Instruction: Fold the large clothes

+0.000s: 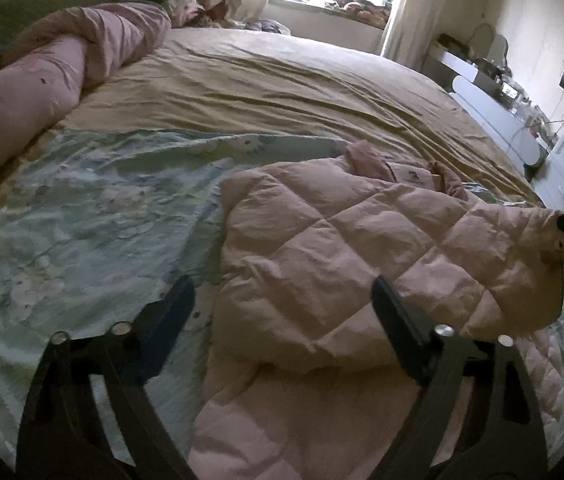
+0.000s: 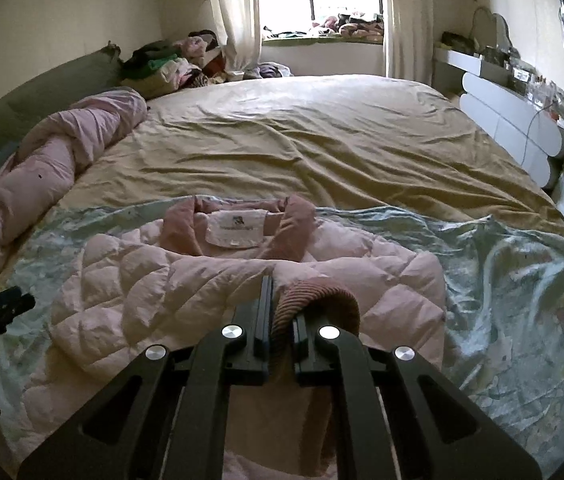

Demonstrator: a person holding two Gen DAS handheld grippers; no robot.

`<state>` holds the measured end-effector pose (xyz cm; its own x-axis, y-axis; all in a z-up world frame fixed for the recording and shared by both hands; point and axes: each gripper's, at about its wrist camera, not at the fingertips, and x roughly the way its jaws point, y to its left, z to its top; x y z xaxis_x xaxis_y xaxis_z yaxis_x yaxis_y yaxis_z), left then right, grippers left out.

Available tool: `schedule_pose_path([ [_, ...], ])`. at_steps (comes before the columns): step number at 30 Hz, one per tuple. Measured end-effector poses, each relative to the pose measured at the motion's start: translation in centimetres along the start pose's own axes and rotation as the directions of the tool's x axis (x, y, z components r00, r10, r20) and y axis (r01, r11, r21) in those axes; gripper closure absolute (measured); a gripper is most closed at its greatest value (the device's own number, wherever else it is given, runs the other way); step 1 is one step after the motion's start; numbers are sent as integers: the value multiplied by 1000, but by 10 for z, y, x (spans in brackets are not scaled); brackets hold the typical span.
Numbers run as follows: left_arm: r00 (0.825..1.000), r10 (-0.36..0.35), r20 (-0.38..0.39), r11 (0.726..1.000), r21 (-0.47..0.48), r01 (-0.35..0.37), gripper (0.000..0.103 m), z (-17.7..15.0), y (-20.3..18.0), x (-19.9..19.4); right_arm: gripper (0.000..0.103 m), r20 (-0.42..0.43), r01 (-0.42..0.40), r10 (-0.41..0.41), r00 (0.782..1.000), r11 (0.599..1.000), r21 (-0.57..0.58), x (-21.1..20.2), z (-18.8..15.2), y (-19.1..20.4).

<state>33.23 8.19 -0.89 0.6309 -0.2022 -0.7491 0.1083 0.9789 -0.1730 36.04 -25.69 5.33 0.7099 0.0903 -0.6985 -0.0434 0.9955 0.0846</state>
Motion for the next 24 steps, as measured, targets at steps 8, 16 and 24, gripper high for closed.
schedule_pose_path([
  [8, 998, 12, -61, 1000, 30, -10, 23, 6, -16, 32, 86, -32, 28, -27, 999, 999, 47, 15, -7, -10],
  [16, 986, 30, -162, 998, 58, -21, 32, -16, -13, 71, 52, 34, 107, -108, 994, 993, 51, -6, -10, -14],
  [24, 979, 38, -202, 997, 80, -23, 32, -24, -12, 87, 37, 15, 12, -10, 1000, 993, -115, 8, -7, 40],
])
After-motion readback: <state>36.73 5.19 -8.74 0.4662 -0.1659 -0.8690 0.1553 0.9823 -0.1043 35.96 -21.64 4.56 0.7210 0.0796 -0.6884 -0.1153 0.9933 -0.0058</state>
